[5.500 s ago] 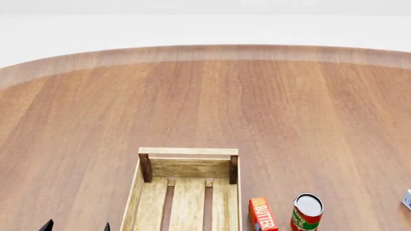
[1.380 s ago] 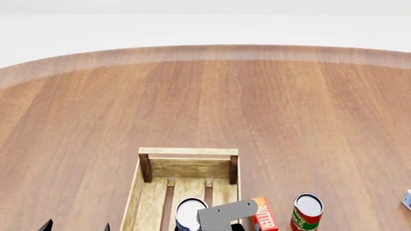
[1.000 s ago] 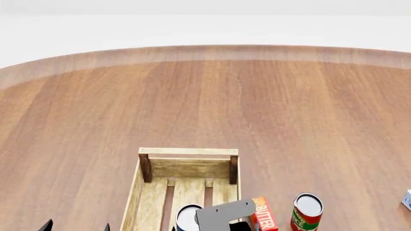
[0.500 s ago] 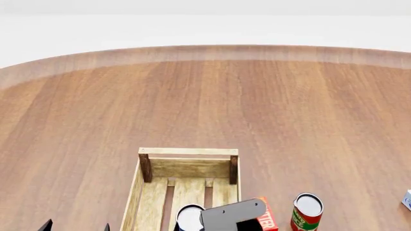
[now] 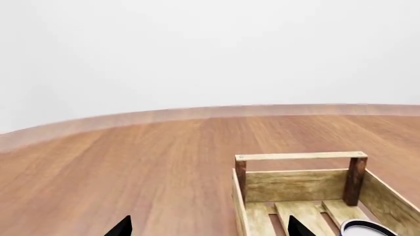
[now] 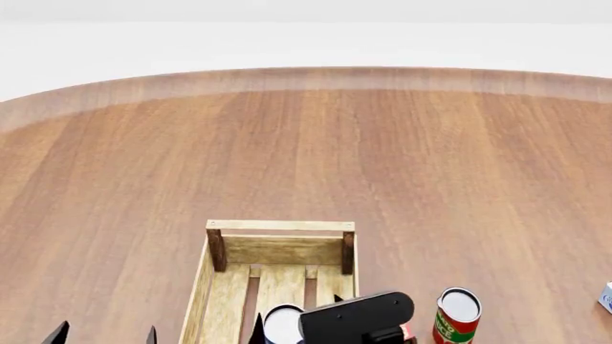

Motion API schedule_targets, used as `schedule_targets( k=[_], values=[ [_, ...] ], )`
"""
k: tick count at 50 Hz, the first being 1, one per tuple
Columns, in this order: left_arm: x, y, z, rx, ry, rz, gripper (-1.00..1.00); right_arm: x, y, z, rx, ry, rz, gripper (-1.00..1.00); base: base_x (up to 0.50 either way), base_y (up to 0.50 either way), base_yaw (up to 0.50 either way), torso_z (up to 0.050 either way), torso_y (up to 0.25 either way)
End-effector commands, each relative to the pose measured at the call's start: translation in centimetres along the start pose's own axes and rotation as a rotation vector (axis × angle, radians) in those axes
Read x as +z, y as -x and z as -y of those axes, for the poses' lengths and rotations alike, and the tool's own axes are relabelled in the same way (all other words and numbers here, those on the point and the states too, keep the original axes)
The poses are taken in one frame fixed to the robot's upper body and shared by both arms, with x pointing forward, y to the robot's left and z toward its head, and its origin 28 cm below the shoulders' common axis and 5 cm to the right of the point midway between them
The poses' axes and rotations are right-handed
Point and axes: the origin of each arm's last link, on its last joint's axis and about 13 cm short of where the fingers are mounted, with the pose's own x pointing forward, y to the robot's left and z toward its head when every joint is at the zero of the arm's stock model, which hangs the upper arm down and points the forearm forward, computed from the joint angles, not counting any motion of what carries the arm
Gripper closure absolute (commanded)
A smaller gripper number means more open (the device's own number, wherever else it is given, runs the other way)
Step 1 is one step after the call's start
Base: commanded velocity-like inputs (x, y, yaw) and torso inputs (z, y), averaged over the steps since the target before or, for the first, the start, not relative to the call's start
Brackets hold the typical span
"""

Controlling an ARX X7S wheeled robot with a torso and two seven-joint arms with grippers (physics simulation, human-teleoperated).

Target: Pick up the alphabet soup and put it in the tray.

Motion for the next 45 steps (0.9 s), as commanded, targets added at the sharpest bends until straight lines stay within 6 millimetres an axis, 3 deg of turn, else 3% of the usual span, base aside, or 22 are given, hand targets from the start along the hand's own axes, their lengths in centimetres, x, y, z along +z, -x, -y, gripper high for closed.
schedule_targets(
  k=[1, 45],
  values=[
    [0.8, 0.1, -0.1, 0.012, 0.002, 0.025, -1.00, 1.6, 1.8, -0.2, -0.009, 0.006, 0.072, -1.00, 0.00, 0.00, 0.00, 0.000, 0.000],
    [5.5, 1.6, -0.1, 0.005, 0.017, 0.149, -1.00, 6.3, 6.2, 0.0, -0.057, 0.047, 0.280, -1.00, 0.00, 0.00, 0.00, 0.000, 0.000]
  ],
)
